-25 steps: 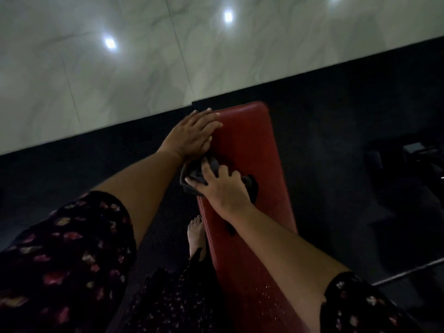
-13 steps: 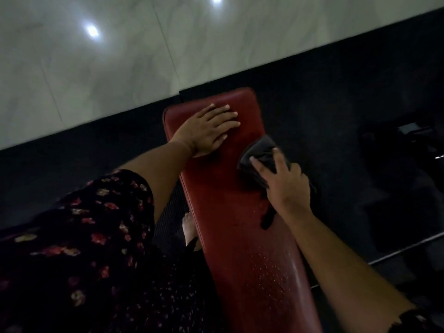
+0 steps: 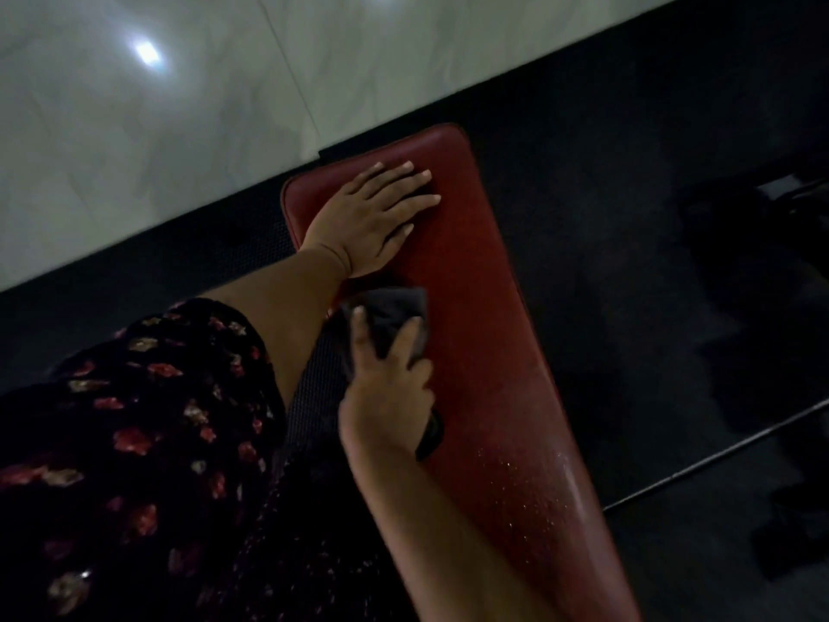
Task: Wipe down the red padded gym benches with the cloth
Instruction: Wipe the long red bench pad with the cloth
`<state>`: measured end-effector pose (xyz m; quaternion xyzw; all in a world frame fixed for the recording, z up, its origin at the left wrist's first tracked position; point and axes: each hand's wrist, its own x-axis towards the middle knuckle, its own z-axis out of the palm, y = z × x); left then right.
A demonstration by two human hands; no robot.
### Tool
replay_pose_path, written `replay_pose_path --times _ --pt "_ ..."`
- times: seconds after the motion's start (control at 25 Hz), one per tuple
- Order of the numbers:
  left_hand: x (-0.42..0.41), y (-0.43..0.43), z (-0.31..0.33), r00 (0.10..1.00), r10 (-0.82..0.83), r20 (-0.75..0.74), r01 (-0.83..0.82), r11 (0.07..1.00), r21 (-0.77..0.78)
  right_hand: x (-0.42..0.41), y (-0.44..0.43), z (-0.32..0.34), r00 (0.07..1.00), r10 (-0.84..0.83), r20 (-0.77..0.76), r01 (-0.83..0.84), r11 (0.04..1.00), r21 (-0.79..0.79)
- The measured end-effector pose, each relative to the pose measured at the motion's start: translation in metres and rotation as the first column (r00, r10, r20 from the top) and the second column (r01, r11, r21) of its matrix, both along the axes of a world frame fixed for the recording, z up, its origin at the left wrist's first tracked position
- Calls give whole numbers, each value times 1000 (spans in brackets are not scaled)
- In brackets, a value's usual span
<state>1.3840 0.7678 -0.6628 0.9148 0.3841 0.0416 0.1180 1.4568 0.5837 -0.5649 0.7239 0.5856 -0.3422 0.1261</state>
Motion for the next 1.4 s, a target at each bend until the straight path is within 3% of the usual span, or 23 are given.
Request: replay_pose_path --times 0.08,0.2,0.32,0.52,0.68,0.76,0.84,0.92,1.12,1.28,1.4 --pt "0 -2 -1 1000 -7 24 6 1000 31 -23 -12 -2 980 192 -44 -191 981 13" --pt "1 -1 -2 999 -17 39 15 999 51 -9 -29 -11 890 451 68 -456 884 101" --pt "0 0 -1 999 -8 31 8 1000 12 33 -41 -19 848 513 136 -528 839 130" --pt "-4 -1 -4 998 -34 44 31 997 75 114 -18 -18 915 306 262 -372 891 261" --pt "-1 -1 -1 999 -29 17 28 999 41 158 -2 -16 891 181 416 -273 946 173" --pt "-2 -2 -1 999 -19 28 18 999 29 170 2 -17 918 -6 397 -38 994 103" --pt "-3 -2 -2 999 -10 39 9 999 40 173 1 -19 905 -283 318 286 958 38" --pt "-1 -3 -3 999 -6 41 4 998 59 162 -9 -17 877 -394 275 402 915 29" --pt "1 -5 -2 999 15 29 -18 995 96 98 -38 -3 949 -265 172 257 964 66" --pt "1 -6 -2 999 23 24 -25 996 88 34 -61 -4 999 42 3 -42 998 45" --pt "0 -5 -5 999 34 33 -37 997 67 23 -81 -14 963 268 41 -271 956 110"
